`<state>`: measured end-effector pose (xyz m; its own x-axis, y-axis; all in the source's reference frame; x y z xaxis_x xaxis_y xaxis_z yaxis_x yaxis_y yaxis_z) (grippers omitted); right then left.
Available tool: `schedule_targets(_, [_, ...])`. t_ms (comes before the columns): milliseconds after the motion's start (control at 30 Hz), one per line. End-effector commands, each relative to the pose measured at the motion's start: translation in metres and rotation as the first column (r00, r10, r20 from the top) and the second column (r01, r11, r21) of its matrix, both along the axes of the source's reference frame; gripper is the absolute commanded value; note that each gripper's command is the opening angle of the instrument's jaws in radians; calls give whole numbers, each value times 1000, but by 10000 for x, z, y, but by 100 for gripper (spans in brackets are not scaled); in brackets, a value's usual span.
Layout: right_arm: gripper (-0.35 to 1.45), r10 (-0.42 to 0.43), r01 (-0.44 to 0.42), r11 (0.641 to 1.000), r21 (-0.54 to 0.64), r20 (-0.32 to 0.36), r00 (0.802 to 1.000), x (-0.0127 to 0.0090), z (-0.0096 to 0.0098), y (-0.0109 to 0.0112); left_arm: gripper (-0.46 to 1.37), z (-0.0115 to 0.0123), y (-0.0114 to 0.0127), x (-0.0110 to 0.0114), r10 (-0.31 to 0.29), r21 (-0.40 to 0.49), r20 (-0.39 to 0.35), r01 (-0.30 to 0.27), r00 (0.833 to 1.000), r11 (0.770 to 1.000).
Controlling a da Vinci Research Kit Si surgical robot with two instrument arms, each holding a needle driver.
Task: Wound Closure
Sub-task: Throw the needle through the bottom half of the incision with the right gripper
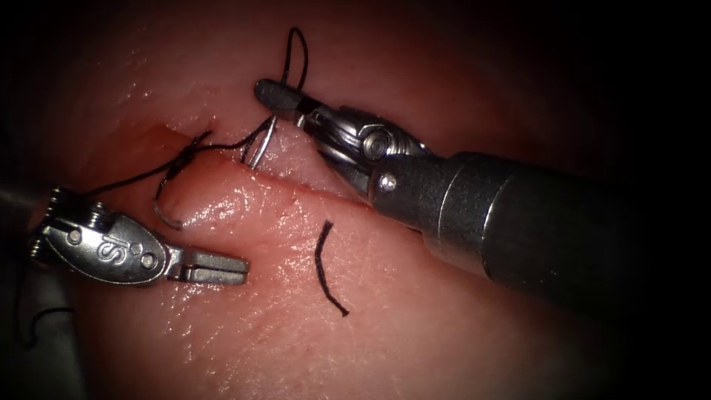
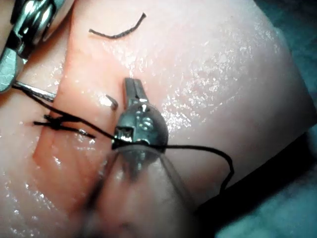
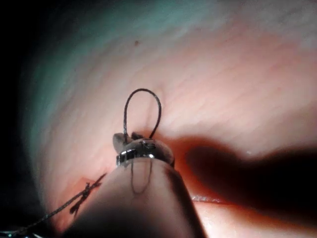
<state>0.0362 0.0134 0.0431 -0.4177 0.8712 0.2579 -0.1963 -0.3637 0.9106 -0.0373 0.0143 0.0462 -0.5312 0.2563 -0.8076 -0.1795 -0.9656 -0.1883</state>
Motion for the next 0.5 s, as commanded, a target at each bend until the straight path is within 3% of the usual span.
schedule_targets(33, [-35, -12, 12, 1000, 9, 0, 1000, 0, -2, 0, -35, 1, 0, 0, 2, 2, 0, -2, 1000, 1000])
schedule_targets(500, [-35, -53, 59, 993, 105, -61, 997, 24, -16, -21, -35, 4, 3, -2, 4, -2, 0, -4, 1000, 1000])
